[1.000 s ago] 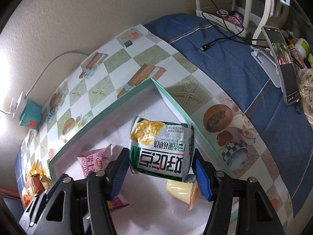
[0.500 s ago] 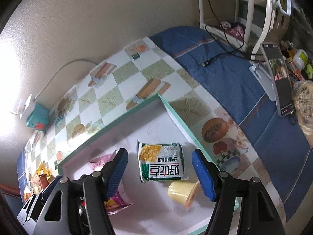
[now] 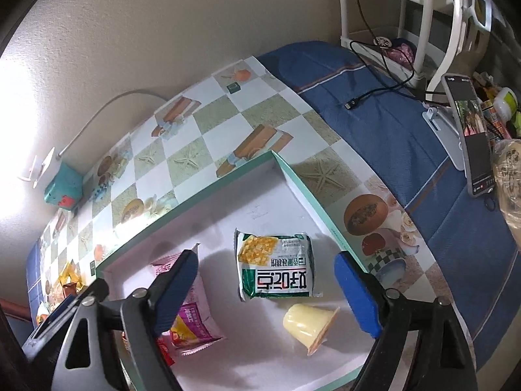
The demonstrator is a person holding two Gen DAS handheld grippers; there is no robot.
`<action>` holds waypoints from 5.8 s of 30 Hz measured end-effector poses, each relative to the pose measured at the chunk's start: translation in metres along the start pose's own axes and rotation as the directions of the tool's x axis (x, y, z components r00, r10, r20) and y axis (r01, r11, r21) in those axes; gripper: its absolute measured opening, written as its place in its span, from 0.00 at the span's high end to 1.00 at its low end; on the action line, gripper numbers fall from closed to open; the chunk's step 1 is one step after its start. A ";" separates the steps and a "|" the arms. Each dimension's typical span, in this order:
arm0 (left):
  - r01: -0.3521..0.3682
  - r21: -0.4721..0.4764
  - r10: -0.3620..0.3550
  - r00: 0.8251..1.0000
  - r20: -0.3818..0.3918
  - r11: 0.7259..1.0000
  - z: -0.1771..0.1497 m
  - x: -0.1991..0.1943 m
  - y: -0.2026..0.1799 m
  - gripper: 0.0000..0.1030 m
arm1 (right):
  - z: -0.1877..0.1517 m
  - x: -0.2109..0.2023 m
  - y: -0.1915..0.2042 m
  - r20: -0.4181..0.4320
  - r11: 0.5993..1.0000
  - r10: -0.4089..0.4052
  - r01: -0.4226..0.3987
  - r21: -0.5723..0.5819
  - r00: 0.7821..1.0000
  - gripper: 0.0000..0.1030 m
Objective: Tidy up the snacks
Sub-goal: 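Lower both packs into the box and open both tools, then withdraw both open tools from the box toward the snack pile, then move both open tools down around the green cookie pack and beige pack, then grasp the green-topped cookie pack with the left tool while the right tool grasps the beige pack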
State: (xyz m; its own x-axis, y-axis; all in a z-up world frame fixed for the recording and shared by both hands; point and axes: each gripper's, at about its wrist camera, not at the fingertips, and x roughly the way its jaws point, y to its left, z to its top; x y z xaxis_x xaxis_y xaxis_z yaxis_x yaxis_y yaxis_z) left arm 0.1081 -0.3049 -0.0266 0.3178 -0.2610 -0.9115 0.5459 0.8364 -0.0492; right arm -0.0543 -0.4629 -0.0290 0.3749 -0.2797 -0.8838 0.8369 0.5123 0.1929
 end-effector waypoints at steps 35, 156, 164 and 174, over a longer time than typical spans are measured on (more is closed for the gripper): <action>-0.084 -0.240 0.108 0.991 0.085 0.967 -0.002 -0.050 0.120 0.07 | -0.020 -0.033 0.060 0.030 0.985 0.048 -0.042 -0.165 0.998 0.00; -0.059 -0.583 -0.066 0.979 -0.191 0.810 -0.116 0.013 0.260 0.07 | -0.205 0.045 0.243 -0.245 0.722 -0.011 -0.162 -0.673 0.969 0.43; -0.053 -0.560 -0.075 0.976 -0.203 0.827 -0.114 0.020 0.254 0.07 | -0.201 0.043 0.243 -0.262 0.729 0.013 -0.189 -0.658 0.965 0.46; -0.062 -0.539 -0.071 0.972 -0.223 0.840 -0.110 0.032 0.244 0.08 | -0.175 0.028 0.229 -0.267 0.752 0.075 -0.231 -0.617 0.961 0.46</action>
State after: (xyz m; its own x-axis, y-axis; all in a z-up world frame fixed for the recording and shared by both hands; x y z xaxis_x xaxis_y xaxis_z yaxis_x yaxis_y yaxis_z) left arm 0.1662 -0.0559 -0.1127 0.0980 -0.2056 -0.9737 0.0206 0.9786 -0.2046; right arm 0.0781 -0.2110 -0.0845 0.3167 -0.0131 -0.9484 0.2965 0.9512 0.0859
